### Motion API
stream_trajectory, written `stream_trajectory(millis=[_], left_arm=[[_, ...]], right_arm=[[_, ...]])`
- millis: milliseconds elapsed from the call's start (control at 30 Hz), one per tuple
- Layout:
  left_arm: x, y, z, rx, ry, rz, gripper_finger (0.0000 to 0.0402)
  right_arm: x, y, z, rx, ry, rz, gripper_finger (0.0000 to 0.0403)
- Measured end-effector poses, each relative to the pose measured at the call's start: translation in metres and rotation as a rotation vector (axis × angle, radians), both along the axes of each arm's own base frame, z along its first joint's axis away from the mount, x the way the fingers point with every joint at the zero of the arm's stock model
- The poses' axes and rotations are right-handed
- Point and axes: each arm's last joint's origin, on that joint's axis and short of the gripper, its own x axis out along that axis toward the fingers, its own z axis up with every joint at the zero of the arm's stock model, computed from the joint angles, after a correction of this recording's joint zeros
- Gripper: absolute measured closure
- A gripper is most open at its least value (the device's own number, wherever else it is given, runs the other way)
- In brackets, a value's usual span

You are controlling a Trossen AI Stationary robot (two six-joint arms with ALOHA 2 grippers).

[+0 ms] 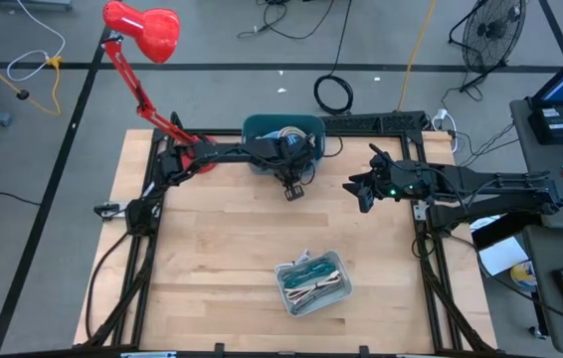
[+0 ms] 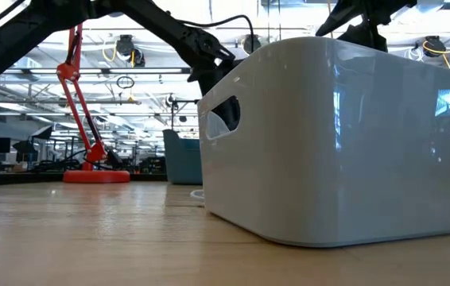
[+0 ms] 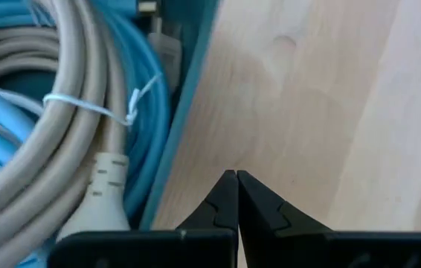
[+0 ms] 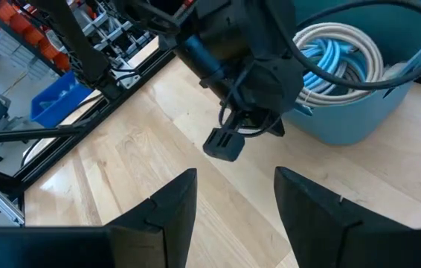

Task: Pick & Place USB Port
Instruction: Adjust the gray bin

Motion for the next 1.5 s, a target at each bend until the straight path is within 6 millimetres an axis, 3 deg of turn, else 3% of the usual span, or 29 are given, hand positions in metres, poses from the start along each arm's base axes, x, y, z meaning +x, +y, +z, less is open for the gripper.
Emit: stream_trajectory(millis=[233, 400, 567, 700, 900, 1133, 1500], left_arm=[[0.009, -0.004, 0.033, 0.0, -0.044, -0.021, 0.0402], [0.021, -0.014, 0.075, 0.008, -0.138, -0.056, 0.0402], [0.028, -0.044, 0.099, -0.206, -0.218, -0.171, 0.0402], [0.028, -0.088, 0.096, -0.297, -0.143, -0.31, 0.0402], [0.032, -0.147, 0.089, -0.242, -0.099, -0.436, 0.0402], [0.039, -0.167, 0.075, -0.281, -0.145, -0.372, 0.0402], [0.045, -0.197, 0.064, -0.306, -0.212, -0.241, 0.0402]], right_arm=[[0.0, 0.0, 0.0, -0.003, 0.0, 0.0, 0.0232], [0.0, 0.0, 0.0, -0.003, 0.0, 0.0, 0.0232], [0.0, 0.0, 0.0, -0.003, 0.0, 0.0, 0.0232], [0.0, 0.0, 0.0, -0.004, 0.0, -0.001, 0.0232], [-0.001, 0.0, 0.0, -0.01, 0.002, 0.003, 0.0232], [-0.01, 0.0, 0.003, -0.01, 0.003, 0.003, 0.0232], [-0.055, 0.002, 0.015, 0.018, -0.057, 0.019, 0.0232]])
